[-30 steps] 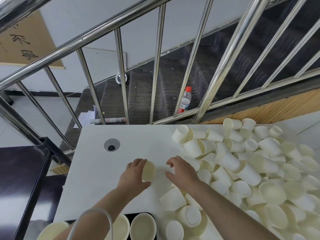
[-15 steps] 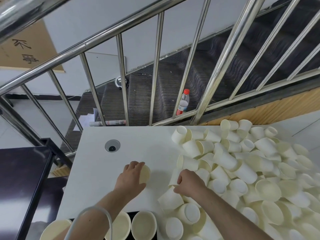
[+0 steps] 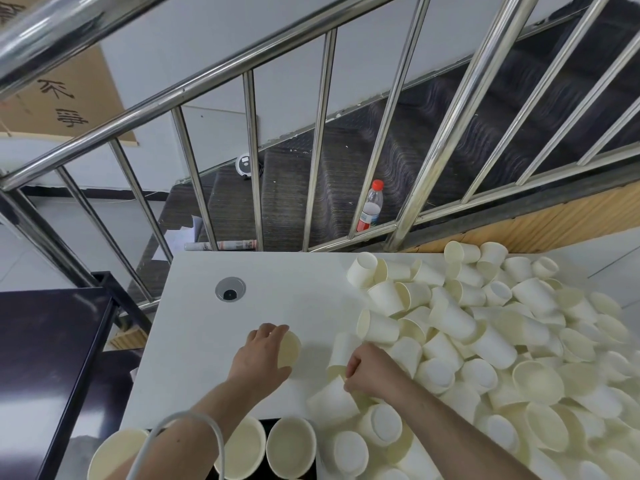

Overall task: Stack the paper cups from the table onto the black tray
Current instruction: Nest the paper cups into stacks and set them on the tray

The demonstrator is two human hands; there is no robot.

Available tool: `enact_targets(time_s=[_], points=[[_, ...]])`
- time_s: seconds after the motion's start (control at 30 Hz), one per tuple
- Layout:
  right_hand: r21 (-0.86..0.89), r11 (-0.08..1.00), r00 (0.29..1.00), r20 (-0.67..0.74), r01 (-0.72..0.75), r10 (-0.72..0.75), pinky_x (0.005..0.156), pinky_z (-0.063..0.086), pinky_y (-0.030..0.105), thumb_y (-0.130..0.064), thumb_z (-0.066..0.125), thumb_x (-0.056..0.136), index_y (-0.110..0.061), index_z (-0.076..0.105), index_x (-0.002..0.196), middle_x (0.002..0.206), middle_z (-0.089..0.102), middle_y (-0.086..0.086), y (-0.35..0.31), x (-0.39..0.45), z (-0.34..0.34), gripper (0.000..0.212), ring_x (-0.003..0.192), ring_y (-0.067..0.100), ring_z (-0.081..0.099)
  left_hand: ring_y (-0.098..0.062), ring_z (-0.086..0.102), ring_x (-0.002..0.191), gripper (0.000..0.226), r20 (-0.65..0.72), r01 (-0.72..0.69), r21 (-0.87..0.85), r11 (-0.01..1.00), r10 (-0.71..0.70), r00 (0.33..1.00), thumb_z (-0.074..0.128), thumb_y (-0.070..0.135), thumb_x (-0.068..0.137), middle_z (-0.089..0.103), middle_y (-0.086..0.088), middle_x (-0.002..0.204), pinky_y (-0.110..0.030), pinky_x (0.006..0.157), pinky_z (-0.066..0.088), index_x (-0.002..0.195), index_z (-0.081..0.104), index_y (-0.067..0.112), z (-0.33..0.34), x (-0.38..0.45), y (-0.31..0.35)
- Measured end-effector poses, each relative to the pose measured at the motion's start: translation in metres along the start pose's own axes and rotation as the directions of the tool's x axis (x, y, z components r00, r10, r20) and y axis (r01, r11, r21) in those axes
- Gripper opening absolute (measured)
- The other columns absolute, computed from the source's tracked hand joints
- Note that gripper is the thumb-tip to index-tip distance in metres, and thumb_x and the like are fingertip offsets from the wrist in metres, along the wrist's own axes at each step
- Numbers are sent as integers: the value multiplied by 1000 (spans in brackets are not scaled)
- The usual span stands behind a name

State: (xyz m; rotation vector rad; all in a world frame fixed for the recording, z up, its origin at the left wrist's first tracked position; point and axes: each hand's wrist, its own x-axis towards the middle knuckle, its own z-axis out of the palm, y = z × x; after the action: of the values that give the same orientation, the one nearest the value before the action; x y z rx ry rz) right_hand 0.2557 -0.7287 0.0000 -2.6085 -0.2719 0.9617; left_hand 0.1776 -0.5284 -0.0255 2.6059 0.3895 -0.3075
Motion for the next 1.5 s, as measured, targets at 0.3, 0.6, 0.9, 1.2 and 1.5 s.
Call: enact_targets(time_s=[0.3,0.6,0.9,1.2,1.5], points=[[343,932,990,35,116,-136,58,48,23,-7,71,75,-19,61,81,72,65,-3,-18,6,7,16,68,12,60,-18,35,129,73,-13,47,-2,999,-47,999,64,31,83,32,7,144,-31,91,45,145,27,28,-4,-3,-11],[44,942,941,-71,333,-330,68,47,17,-15,62,80,-26,61,85,85,66,-10,-31,2,23,12,71,3,56,-16,36,129,73,-21,25,-15,1000,-25,999,64,32,82,32,9,144,-30,91,46,145,27,28,-2,-2,-12],[-314,736,759,-69,600,-648,77,44,30,-16,49,90,-15,60,109,105,65,-1,-27,-3,26,21,92,20,58,-17,35,130,73,-18,0,-22,1000,-1,1000,64,28,82,32,9,145,-29,92,46,145,28,27,0,-2,-13],[-401,663,747,88,632,-659,74,42,32,-18,54,89,-16,57,116,108,63,0,-17,-4,31,27,101,23,57,-14,36,131,73,-8,-34,-42,999,33,999,65,28,82,31,13,145,-30,94,45,145,28,28,3,-2,-13],[-430,731,819,35,529,-572,98,41,33,-45,70,77,-26,34,144,140,33,-2,-20,2,31,79,128,16,33,-14,36,130,72,-3,-69,-48,996,69,998,65,28,82,33,14,144,-29,93,45,145,29,27,5,-1,-12]])
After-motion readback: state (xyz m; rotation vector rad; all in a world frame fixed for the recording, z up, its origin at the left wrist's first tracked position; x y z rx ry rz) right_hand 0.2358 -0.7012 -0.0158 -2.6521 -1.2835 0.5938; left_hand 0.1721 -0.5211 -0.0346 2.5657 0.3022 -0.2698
